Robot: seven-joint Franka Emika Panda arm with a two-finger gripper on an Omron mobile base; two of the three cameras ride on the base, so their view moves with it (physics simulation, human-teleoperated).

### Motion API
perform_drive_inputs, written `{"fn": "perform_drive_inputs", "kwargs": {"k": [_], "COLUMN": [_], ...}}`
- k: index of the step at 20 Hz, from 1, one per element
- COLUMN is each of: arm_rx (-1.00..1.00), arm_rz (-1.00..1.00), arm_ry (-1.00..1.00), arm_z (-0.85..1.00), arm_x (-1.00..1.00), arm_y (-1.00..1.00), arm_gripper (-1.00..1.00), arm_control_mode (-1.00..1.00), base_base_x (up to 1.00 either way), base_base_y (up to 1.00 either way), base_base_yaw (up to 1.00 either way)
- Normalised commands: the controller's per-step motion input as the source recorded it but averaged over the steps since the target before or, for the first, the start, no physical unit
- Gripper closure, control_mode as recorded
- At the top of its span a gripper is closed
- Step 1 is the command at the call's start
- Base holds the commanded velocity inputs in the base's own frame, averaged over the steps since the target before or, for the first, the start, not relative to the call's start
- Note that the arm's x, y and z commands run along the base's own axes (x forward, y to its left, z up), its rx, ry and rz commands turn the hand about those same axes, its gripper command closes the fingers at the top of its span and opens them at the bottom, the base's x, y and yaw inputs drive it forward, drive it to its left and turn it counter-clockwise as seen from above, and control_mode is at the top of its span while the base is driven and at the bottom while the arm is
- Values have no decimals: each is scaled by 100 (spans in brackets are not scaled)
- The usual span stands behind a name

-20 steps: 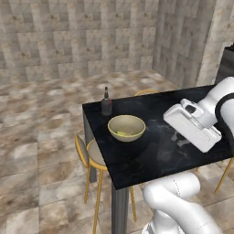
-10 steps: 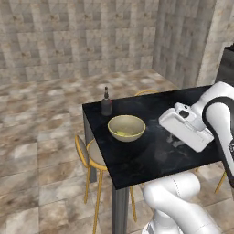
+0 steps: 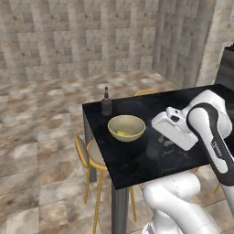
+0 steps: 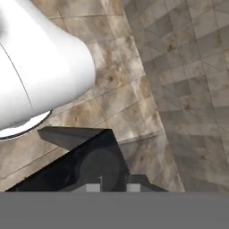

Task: There is a bowl on the dining counter. Grab a lemon wedge from the fridge and place it in the bowl. Then get the liquor bottle and glass cup from the cabinet and place them next to the bowl.

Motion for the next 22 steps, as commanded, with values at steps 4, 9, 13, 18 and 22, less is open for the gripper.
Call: {"fn": "perform_drive_inputs", "kwargs": {"k": [4,9,13,18,22], "arm_rx": [0,0,0,0,0], "arm_rz": [12,14,11,4,0], "arm_ry": [13,15,7,-3,-3], "arm_z": [-30,-35,-34,-31,-28], "arm_x": [59,53,44,24,15], "arm_y": [-1,-4,-1,0,0], "arm_gripper": [100,100,100,100,100], "arm_control_mode": [-100,-100,-100,-100,-100], "base_base_x": [0,0,0,0,0], "base_base_y": [0,0,0,0,0], "base_base_yaw": [0,0,0,0,0]}}
